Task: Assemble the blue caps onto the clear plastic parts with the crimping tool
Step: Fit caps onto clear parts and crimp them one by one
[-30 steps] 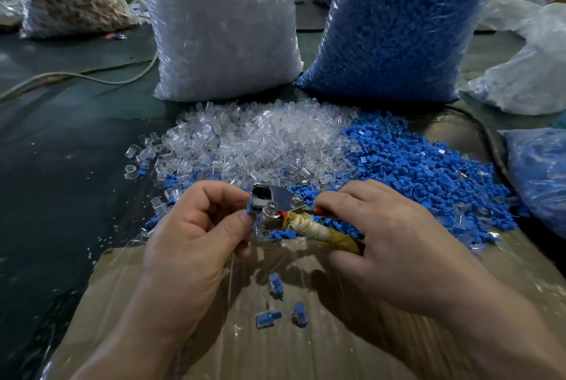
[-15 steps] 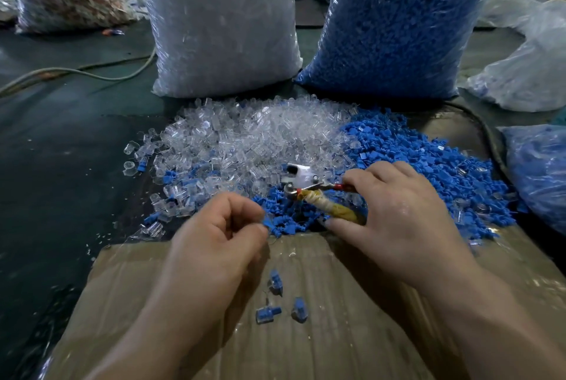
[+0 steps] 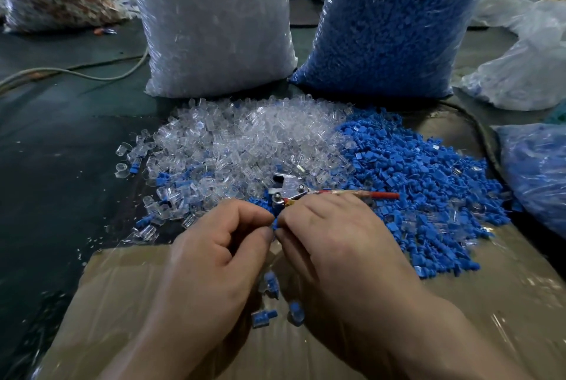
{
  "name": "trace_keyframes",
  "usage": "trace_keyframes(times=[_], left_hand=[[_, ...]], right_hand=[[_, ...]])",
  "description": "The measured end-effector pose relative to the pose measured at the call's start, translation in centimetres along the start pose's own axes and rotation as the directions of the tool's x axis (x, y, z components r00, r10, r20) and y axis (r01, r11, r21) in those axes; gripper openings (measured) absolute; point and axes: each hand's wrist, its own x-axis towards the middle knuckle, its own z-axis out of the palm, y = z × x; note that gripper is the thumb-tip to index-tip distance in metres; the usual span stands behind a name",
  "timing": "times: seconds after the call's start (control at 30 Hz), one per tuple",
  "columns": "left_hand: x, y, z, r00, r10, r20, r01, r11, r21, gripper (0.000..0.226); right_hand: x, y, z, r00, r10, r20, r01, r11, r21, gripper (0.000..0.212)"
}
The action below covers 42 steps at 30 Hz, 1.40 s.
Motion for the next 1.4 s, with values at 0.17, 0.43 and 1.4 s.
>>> trace_keyframes(times=[0.17,0.43,1.4], left_hand=[[0.3,0.4,-0.7,0.999,-0.035,-0.028,0.033,0.998,-0.053,0.022],[0.5,0.1,-1.1,0.978,-0.095,0.187,0.140,0.960,-0.244,0.041],[0.7,0.2,-1.3,0.975,-0.013,0.221,-0.148,0.705,0.694,0.045]], right_hand=[[-0.1,-0.2,-0.1,0.997,-0.016,-0.078,0.022,0.997,0.074,0.027],[-0.3,-1.4,-0.7,0.996,0.068,0.062,-0.081,0.967,0.241,0.028],[-0.5,-0.4,0.3,0.948,0.187,0.258,-0.189,0.982,-0.018,0.028]])
